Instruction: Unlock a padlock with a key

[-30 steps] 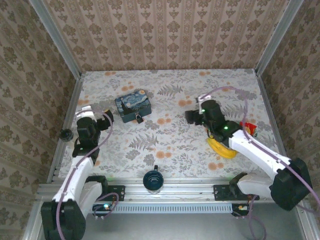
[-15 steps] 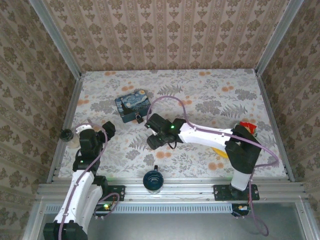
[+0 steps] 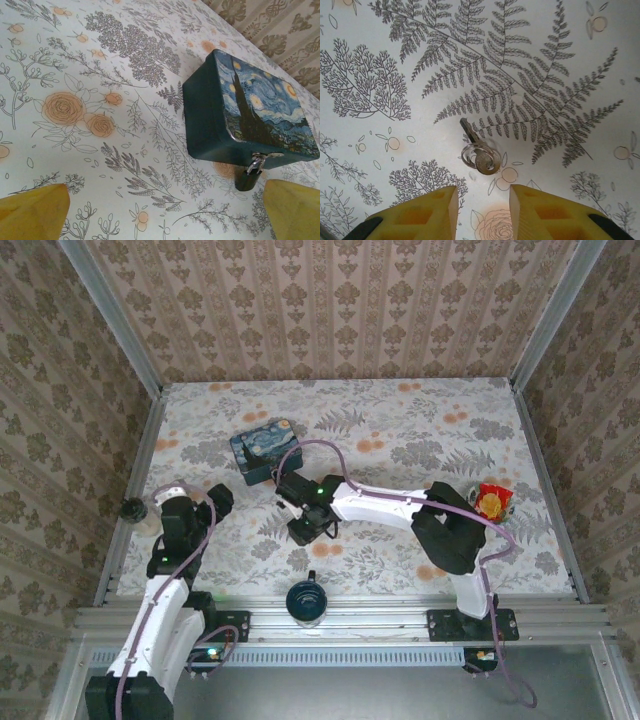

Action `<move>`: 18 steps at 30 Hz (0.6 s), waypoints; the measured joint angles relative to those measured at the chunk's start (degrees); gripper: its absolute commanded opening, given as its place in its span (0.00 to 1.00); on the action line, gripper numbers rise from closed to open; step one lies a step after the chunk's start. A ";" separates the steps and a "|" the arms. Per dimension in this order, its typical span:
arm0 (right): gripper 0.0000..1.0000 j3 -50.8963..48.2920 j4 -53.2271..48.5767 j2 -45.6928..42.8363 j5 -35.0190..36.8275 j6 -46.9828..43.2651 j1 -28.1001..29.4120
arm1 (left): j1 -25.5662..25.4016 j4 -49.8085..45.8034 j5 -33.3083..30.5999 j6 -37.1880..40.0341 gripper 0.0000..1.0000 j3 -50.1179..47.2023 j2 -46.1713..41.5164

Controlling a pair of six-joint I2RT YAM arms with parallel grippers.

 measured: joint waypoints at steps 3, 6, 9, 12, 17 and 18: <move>0.32 1.62 -0.57 1.97 -0.20 -0.79 0.00 | 0.00 0.31 0.11 -0.04 1.00 0.00 0.76; 0.32 3.17 -1.25 3.63 -0.20 -1.05 0.00 | 0.00 0.39 0.13 -0.42 1.00 0.00 1.25; 0.32 4.28 -1.33 4.90 -0.20 -1.29 0.00 | 0.00 0.42 0.13 -0.76 1.00 0.00 1.22; 0.34 4.79 -1.33 5.88 -0.15 -1.70 0.00 | 0.00 0.37 0.13 -1.03 1.00 0.00 1.07; 0.34 4.79 -1.33 6.38 0.31 -1.66 0.00 | 0.00 0.31 0.11 -1.07 1.00 0.00 0.02; 0.33 4.79 -1.33 6.38 0.50 -1.66 0.00 | 0.00 0.28 0.13 -1.07 1.00 0.00 -0.26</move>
